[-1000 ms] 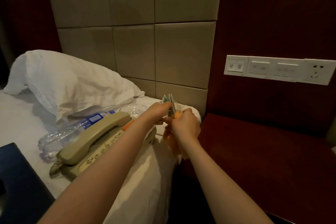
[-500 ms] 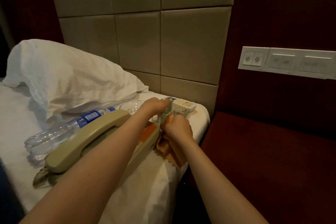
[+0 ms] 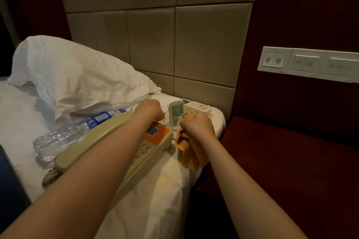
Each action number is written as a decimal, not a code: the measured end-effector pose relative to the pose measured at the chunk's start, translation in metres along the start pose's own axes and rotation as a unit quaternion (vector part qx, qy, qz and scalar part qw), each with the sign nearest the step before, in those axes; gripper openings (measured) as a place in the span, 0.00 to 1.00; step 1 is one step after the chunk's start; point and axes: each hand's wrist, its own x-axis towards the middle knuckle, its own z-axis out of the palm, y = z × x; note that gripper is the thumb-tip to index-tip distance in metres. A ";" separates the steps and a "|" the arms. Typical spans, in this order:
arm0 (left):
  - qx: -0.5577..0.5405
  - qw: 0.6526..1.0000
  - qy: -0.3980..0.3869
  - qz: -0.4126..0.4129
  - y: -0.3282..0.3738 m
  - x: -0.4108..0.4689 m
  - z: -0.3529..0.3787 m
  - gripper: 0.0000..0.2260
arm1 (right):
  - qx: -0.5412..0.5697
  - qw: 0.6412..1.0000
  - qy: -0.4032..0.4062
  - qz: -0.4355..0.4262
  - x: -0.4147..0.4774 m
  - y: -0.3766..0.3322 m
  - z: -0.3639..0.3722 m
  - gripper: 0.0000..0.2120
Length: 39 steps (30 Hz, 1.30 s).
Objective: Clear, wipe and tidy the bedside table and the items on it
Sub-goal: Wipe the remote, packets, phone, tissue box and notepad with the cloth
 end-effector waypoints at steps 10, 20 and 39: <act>0.105 0.987 0.119 0.027 -0.004 0.017 0.015 0.12 | 0.015 1.000 0.002 0.017 0.009 0.009 -0.011 0.08; 0.102 0.960 0.243 0.090 -0.011 0.001 -0.024 0.11 | 0.081 0.996 0.034 0.008 -0.005 0.003 -0.035 0.17; -0.019 0.866 0.229 0.443 0.084 -0.155 -0.001 0.09 | 0.396 0.912 0.063 0.083 -0.132 0.059 -0.137 0.15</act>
